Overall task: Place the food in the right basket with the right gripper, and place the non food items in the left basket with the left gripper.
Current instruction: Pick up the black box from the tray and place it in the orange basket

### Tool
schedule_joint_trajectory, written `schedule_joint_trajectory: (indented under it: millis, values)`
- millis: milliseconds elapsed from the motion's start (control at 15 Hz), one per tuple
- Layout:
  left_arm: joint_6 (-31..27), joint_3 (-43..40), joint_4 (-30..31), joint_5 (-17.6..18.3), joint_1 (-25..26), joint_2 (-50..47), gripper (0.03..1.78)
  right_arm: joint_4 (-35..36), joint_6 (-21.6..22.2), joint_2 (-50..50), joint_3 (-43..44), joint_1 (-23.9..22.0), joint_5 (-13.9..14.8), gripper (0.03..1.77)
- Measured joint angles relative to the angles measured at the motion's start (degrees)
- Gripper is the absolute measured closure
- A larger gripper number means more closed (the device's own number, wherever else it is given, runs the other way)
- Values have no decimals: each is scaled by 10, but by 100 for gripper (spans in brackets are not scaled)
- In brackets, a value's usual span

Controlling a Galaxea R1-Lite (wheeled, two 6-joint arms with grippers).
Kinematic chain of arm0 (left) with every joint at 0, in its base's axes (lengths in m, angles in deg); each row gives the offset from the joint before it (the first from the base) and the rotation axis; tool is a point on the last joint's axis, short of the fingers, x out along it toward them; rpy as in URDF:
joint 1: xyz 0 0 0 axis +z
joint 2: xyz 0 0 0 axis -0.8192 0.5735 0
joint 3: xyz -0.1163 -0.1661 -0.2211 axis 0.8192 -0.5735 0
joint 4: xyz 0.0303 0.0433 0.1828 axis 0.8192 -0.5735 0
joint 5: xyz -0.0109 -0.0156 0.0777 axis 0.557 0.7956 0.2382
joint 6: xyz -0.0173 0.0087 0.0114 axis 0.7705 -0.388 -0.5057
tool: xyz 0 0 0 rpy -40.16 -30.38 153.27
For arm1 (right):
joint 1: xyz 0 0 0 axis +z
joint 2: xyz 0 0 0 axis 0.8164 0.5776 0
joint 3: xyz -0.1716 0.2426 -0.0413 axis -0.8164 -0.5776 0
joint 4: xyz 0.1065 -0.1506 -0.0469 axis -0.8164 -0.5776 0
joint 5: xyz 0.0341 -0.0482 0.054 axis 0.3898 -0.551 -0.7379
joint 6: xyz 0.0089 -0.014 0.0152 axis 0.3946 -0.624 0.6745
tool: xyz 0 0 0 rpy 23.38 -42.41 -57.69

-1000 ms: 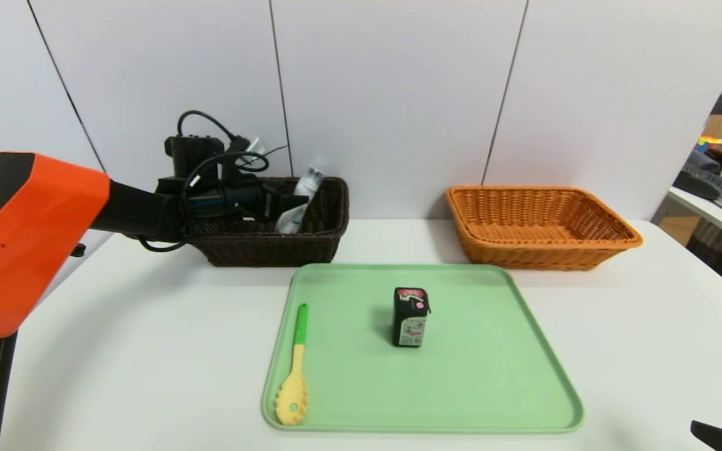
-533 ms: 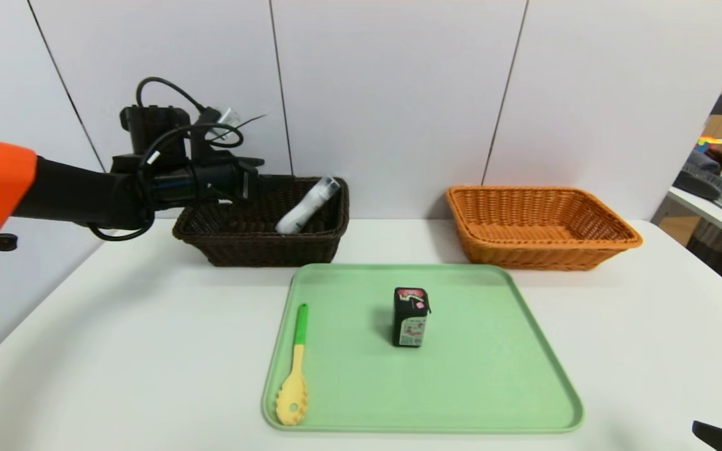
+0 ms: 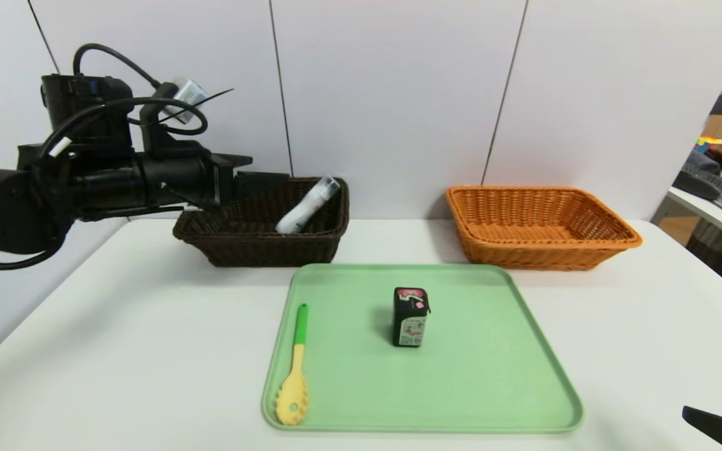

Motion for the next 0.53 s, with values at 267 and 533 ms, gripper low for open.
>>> schedule_joint_trajectory:
  millis: [267, 533]
  values:
    - [8, -112, -2, 1, -67, -99, 14, 19, -4, 20, -1, 7, -31, 9]
    - [8, -212, -1, 38, -151, -184, 13, 64, -6, 50, 0, 34, -43, 9]
